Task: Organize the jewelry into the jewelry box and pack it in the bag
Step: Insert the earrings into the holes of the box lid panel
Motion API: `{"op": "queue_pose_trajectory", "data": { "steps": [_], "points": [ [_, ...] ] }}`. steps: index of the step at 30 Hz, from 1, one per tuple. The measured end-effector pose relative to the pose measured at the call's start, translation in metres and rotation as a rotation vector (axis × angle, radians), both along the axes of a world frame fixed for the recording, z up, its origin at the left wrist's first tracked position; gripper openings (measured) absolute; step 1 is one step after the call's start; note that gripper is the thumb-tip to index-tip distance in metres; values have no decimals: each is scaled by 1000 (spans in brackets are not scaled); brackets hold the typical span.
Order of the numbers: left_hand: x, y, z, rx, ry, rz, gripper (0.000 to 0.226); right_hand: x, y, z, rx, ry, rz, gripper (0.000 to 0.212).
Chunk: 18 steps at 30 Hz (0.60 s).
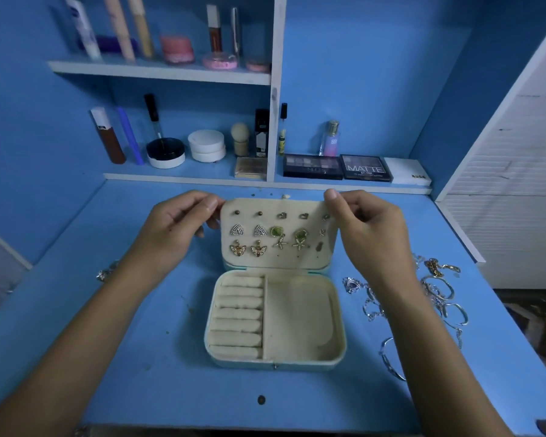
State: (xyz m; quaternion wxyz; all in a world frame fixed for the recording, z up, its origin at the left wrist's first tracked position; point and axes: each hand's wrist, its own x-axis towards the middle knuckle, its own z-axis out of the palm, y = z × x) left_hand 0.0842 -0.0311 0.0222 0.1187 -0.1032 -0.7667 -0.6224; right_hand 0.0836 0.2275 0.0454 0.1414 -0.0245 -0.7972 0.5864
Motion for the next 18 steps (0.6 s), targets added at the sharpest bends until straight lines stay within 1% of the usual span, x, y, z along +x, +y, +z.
{"op": "queue_pose_trajectory", "data": {
  "steps": [3,6,7,10,12,16,18],
  "points": [
    [-2,1,-6,-17,-9,49,23,-10,1,-5,19,14,10,32],
    [-6,3,-15,-30,-34,99,11,-16,2,-13,65,16,24,35],
    [-8,3,-19,-44,-41,114,11,-18,2,-15,73,9,28,35],
    [-9,3,-28,-113,-58,161,14,-21,3,-21,94,-17,42,23],
    [-8,4,-32,-159,-66,185,13,-23,3,-27,150,-31,69,15],
    [-5,10,-42,-230,-104,244,12,-32,5,-42,268,-116,133,29],
    [-4,12,-46,-280,-96,259,14,-35,5,-45,286,-177,156,31]
  ]
}}
